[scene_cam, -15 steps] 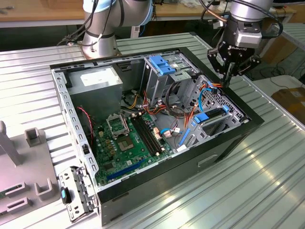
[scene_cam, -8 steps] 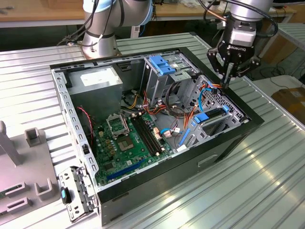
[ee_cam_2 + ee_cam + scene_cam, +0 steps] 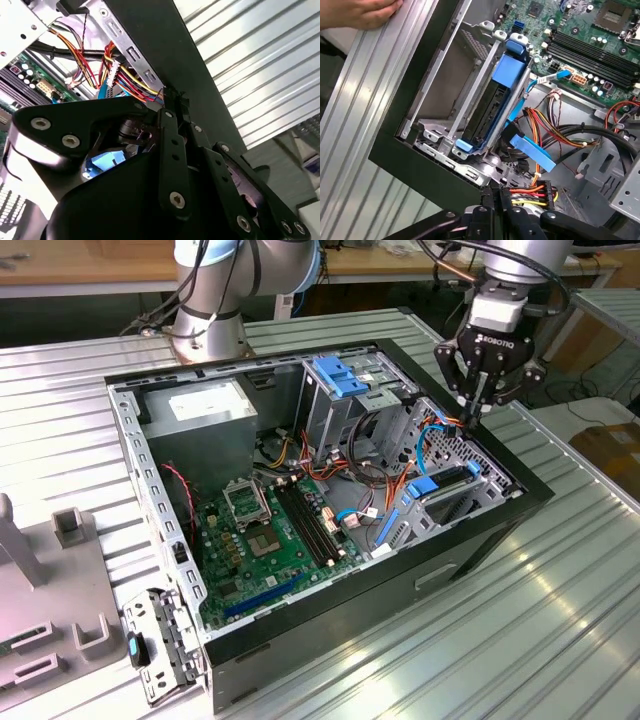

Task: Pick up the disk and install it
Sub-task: 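Insert the first disk wire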

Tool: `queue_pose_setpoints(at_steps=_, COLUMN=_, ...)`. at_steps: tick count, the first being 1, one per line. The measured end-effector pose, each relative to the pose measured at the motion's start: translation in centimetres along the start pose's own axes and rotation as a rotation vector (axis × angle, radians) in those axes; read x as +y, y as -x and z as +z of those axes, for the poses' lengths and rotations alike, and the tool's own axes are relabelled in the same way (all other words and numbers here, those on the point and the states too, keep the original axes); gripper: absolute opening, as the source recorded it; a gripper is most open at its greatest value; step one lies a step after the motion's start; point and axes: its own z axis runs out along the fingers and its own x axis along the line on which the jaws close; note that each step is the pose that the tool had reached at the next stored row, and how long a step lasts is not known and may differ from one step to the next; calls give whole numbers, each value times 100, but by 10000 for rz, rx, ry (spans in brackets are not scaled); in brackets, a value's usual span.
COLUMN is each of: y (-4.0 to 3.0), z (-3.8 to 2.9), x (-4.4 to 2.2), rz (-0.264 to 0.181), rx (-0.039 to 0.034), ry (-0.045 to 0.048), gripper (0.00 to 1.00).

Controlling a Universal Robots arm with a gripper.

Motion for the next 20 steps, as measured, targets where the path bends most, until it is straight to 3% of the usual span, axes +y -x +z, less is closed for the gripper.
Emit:
queue_pose_setpoints(at_steps=4, y=0, z=0, x=0, rz=818, rx=74, ry=229, gripper=16)
queue_pose_setpoints(at_steps=6, y=0, z=1, x=0, rz=1260, rx=242, ry=409, gripper=16)
queue_pose_setpoints(at_steps=8, y=0, z=2, x=0, rz=1563, rx=351, ry=530, gripper=16)
queue_pose_setpoints(at_steps=18, y=35, z=64, x=19, rz=2809, rx=321, ry=817, gripper=16)
queue_pose_setpoints(at_steps=20, y=42, z=64, x=35, rz=2837, rx=317, ry=821, gripper=16)
